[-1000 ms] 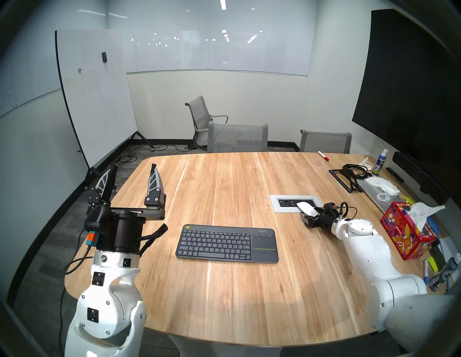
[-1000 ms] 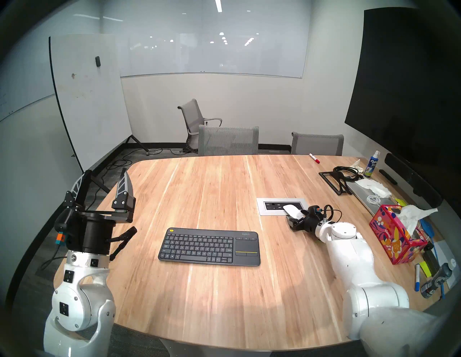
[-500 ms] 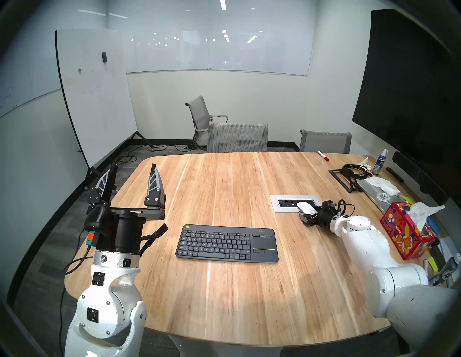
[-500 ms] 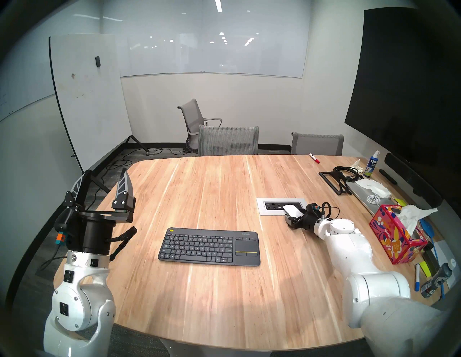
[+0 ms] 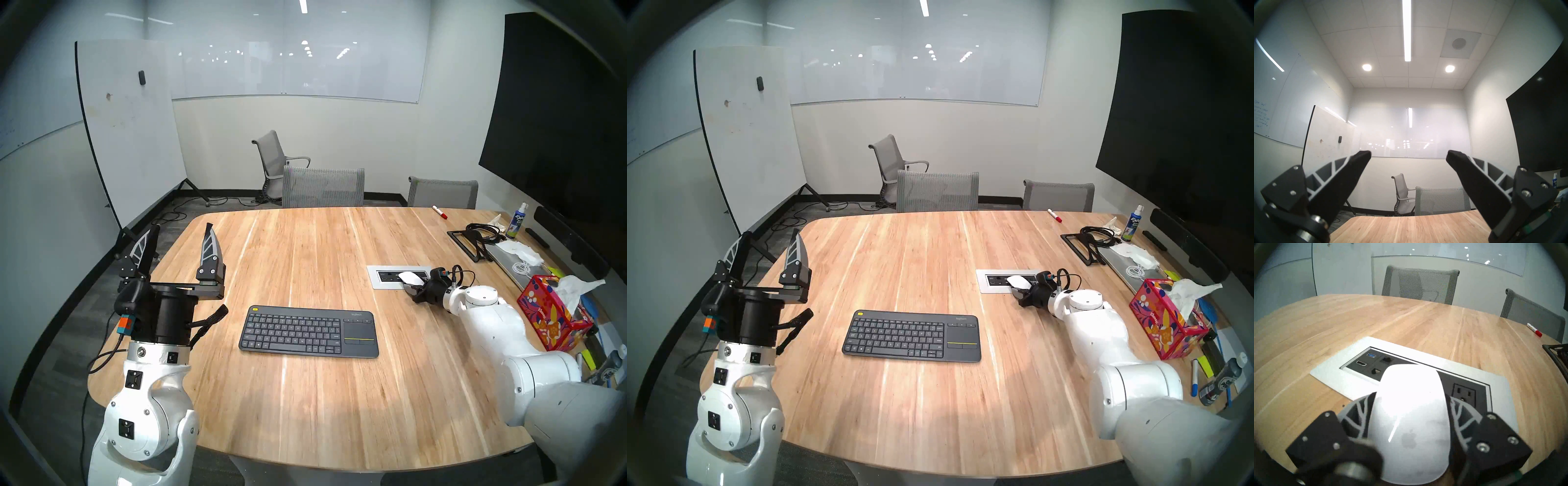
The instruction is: Put the mouse beside the keyboard
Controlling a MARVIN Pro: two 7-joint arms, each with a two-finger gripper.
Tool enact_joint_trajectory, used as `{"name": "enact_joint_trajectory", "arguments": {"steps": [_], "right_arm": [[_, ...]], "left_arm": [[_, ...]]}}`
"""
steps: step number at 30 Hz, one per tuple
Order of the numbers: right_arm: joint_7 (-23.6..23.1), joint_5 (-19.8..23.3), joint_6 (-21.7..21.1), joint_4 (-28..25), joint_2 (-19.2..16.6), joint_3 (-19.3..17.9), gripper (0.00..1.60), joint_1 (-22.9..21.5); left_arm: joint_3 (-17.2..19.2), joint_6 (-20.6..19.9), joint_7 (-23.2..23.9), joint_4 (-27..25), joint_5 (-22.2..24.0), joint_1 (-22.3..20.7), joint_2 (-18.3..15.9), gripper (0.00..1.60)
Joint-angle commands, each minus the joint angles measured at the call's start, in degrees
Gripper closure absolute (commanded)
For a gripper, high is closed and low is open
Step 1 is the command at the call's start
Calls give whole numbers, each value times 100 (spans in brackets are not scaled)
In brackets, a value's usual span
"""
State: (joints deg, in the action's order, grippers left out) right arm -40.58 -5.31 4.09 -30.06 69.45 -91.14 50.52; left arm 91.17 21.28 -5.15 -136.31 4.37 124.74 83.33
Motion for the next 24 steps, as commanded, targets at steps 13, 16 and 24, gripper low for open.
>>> {"name": "enact_joint_trajectory", "arguments": {"steps": [13,16,24], "right_arm": [[-365,219,-204,-1547,700,113,160,619],[-357,267,-264,-1694,741,62,160,846],[-412,335,-289,-2072,963,23,160,1293]], "left_arm": [[5,20,-2,-58,1,-29,3,0],[5,20,0,-46,1,-34,2,0],[3,19,5,-4,0,-54,1,0]]}}
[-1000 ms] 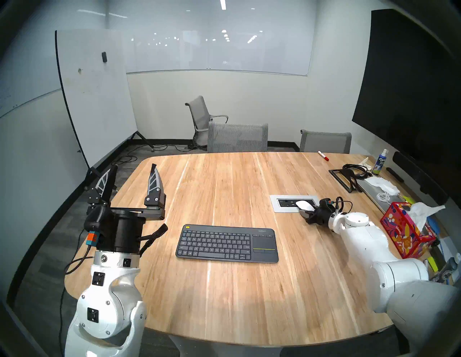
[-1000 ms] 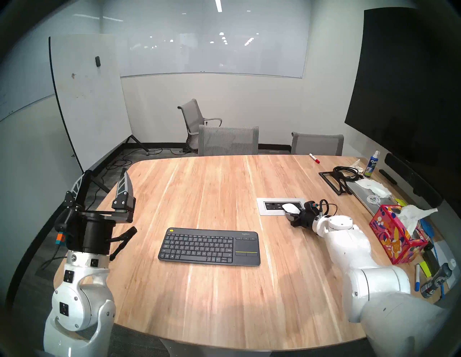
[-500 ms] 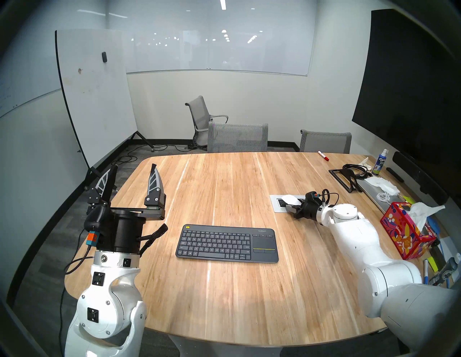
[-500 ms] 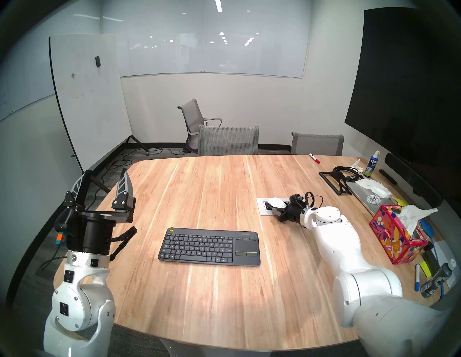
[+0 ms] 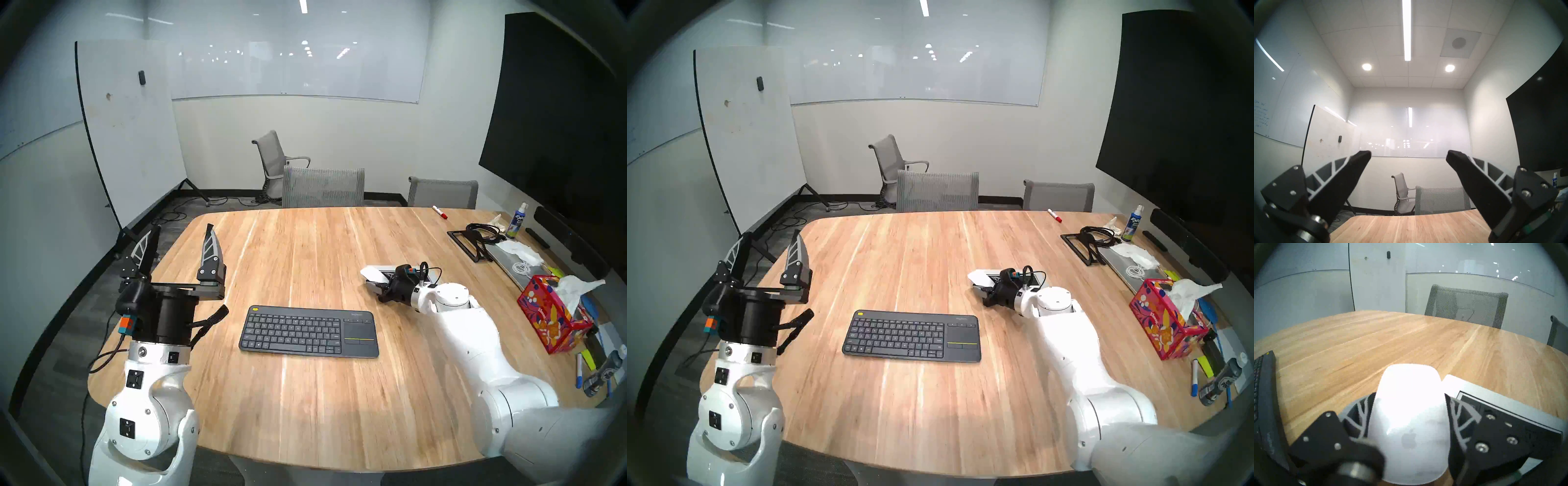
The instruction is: Put the mouse beside the keyboard
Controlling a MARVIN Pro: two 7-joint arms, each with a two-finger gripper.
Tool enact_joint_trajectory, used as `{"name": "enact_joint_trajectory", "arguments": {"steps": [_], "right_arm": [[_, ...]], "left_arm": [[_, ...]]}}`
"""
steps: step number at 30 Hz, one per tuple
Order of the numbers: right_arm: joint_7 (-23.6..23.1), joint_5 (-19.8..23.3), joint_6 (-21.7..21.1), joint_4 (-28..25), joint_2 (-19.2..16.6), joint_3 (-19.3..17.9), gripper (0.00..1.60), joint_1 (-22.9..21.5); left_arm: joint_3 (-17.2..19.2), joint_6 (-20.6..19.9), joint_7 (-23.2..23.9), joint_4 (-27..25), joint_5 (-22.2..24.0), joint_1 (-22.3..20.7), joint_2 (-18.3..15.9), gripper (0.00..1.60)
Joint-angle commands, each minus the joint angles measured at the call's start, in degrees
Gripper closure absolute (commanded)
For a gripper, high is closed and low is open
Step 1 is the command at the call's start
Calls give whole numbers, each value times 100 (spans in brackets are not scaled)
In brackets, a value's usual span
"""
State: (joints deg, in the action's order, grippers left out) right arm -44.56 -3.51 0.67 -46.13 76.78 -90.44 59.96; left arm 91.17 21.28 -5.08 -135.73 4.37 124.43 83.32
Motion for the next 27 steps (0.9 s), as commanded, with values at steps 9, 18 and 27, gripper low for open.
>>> {"name": "enact_joint_trajectory", "arguments": {"steps": [9,18,27], "right_arm": [[-8,205,220,-1017,487,-51,160,688],[91,250,438,-1729,648,-141,160,1072],[326,314,636,-2262,746,-355,160,1420]], "left_arm": [[3,19,4,-15,0,-54,1,0],[2,21,9,17,0,-88,2,0],[2,22,14,42,0,-119,2,0]]}}
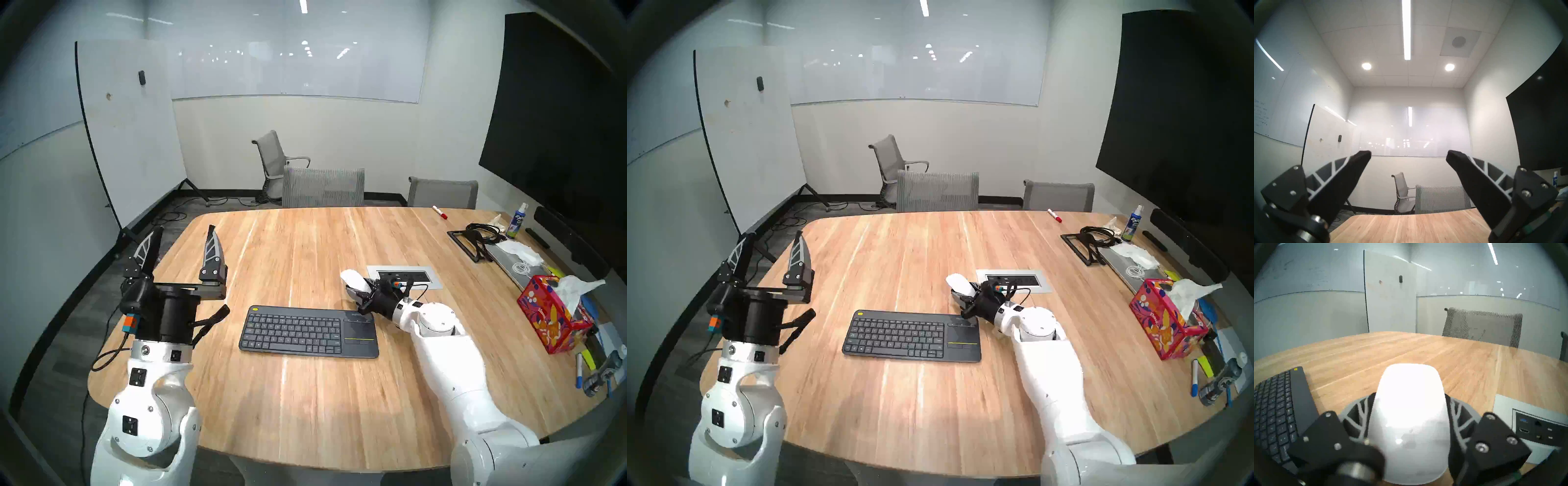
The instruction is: Put the mouse beside the keyboard
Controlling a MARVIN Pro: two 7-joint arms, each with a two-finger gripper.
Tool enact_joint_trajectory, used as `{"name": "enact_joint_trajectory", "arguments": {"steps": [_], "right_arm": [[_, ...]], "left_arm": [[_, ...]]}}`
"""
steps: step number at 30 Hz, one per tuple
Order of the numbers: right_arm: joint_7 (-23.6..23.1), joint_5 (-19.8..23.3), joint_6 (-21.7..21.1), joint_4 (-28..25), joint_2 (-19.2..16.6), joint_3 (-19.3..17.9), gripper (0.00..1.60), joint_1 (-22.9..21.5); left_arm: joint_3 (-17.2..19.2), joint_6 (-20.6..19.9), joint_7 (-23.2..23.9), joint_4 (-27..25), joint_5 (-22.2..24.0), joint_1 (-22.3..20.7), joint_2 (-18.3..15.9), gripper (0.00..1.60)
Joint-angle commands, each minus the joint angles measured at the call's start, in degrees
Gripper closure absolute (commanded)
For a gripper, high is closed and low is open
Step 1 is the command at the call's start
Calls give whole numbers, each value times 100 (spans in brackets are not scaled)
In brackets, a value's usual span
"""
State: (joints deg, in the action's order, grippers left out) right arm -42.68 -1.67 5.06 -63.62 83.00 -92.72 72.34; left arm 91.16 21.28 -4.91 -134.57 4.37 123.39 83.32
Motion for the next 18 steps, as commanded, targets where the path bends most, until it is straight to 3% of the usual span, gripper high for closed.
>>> {"name": "enact_joint_trajectory", "arguments": {"steps": [1,18], "right_arm": [[169,140,214,-630,142,-155,160,251],[655,252,419,-1787,504,-537,160,1261]], "left_arm": [[2,22,-1,-72,0,-19,2,0],[2,25,8,-46,0,-68,3,0]]}}
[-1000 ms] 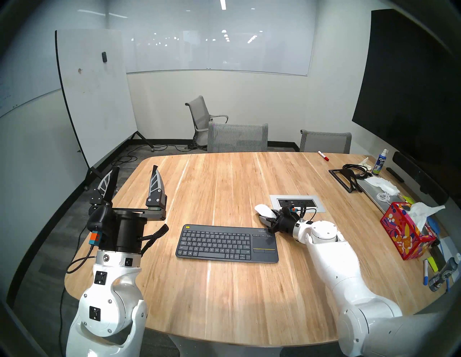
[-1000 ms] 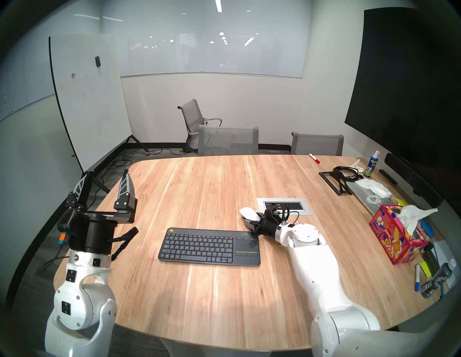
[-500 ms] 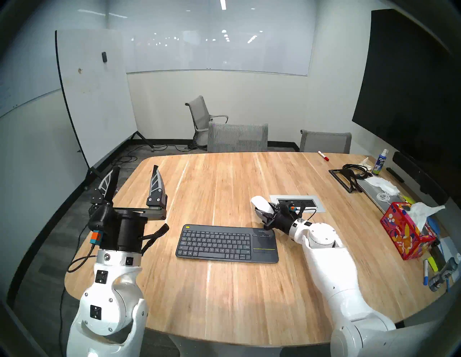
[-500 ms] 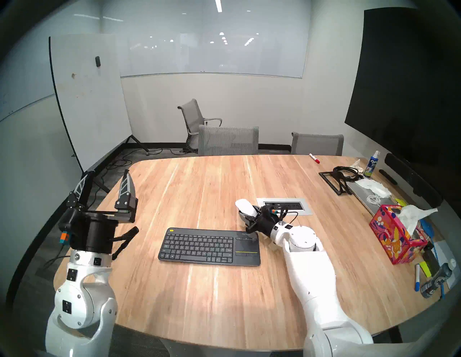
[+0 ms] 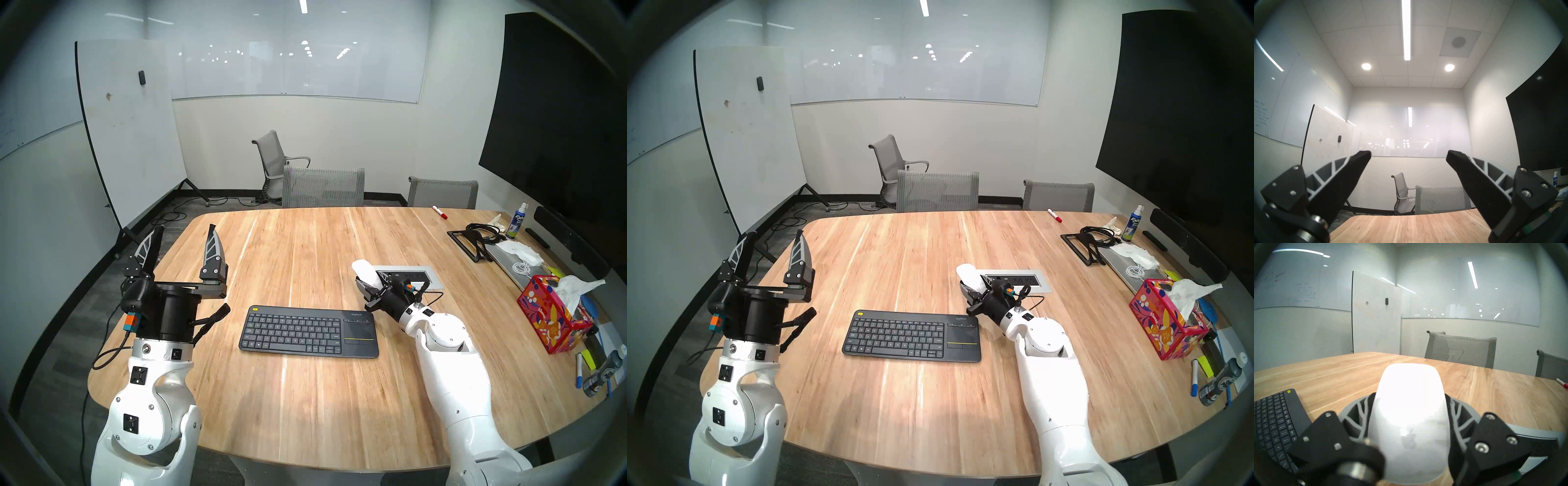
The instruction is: Put the mouse beside the keyboard
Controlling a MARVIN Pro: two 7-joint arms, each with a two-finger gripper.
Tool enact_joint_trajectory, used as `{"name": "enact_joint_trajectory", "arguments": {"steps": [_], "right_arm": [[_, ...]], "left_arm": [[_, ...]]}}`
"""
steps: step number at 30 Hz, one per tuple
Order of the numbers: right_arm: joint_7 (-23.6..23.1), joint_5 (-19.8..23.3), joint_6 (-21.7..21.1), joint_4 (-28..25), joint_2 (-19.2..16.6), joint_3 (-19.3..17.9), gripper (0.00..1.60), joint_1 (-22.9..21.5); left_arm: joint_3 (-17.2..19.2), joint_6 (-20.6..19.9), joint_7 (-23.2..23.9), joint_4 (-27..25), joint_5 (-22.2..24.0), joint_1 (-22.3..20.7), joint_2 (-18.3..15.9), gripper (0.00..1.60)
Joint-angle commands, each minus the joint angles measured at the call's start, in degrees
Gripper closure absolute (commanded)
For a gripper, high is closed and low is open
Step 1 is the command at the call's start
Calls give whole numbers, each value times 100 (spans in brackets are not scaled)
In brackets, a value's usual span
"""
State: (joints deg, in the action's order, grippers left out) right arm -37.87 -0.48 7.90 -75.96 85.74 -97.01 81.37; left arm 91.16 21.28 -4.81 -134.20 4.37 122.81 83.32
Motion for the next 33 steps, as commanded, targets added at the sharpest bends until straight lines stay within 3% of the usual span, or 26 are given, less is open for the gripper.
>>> {"name": "enact_joint_trajectory", "arguments": {"steps": [1,9,20,33], "right_arm": [[201,137,143,-652,255,-122,160,414],[449,202,214,-1247,538,-204,160,851],[962,198,212,-1988,618,-263,160,1453],[1917,79,-201,-2857,738,-149,160,2084]], "left_arm": [[2,25,-2,-82,0,-13,4,0],[2,27,2,-83,1,-28,5,0],[3,32,5,-102,2,-31,8,0],[4,38,3,-140,3,-5,13,0]]}}
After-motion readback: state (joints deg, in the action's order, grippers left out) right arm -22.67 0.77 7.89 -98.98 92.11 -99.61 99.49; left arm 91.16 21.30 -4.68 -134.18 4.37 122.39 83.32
